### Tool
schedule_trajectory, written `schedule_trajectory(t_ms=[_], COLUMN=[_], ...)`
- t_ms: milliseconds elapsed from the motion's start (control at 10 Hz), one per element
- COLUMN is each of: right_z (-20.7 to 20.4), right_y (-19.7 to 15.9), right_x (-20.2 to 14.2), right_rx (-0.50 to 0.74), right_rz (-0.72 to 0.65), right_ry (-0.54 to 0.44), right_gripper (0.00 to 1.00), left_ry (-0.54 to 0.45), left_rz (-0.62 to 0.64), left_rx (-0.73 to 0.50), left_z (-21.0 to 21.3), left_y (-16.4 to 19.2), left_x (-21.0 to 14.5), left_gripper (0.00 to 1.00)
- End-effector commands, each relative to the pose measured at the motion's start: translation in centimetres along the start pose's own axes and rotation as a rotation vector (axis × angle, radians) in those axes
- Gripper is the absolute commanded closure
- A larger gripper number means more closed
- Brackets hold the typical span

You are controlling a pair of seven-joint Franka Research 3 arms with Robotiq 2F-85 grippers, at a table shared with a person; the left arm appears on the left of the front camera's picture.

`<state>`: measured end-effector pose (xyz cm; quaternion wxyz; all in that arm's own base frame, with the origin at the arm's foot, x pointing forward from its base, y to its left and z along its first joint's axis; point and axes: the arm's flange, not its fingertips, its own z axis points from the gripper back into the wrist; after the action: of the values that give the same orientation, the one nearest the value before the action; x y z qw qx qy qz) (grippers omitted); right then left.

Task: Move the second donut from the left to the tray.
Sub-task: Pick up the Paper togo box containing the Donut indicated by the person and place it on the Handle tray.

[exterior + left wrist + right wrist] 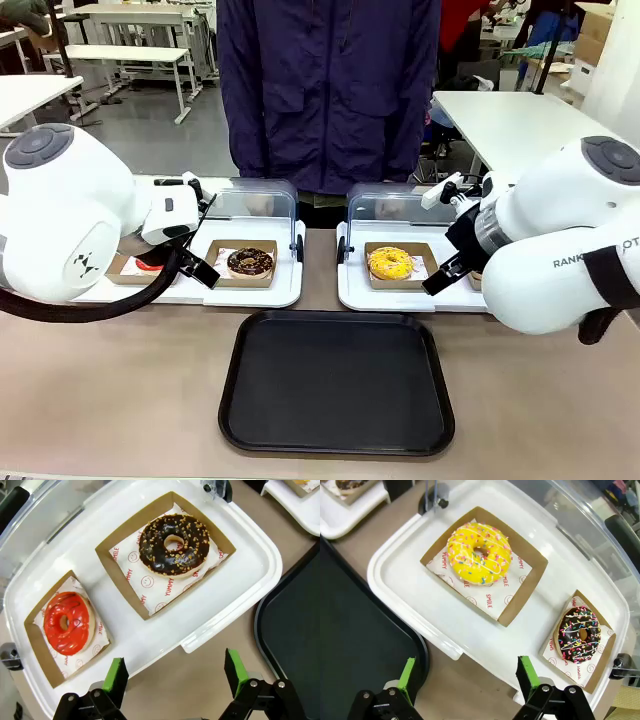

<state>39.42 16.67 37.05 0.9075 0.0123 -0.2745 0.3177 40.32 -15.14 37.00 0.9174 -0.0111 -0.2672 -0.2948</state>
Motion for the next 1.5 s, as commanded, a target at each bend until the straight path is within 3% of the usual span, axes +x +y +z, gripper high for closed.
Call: schedule_trajectory(t_ms=[0,1000,1200,1400], right_z=[0.0,0.0,4.6,10.5], right_y=[0.0,0.0,-2.8,-6.9], right_x=[0.0,0.0,3.8,4.4], right_rx=[0.000,0.000,0.017,0.060], right_rz=[0.000,0.001,-0.025,-0.058], right_ry=[0.000,0.000,-0.020,-0.044], right_gripper=[0.00,0.00,0.00,0.00], left_ry=[-0.001,0.000,-0.041,-0.071], left_rz=[0.000,0.001,0.021,-0.009], left_rx=[0.000,0.000,-0.102,-0.172], left_z=[0.0,0.0,3.5,7.2], left_y=[0.0,0.0,3.9,7.8], left_x=[0.0,0.0,3.1,4.2], left_gripper=[0.00,0.00,0.00,0.00])
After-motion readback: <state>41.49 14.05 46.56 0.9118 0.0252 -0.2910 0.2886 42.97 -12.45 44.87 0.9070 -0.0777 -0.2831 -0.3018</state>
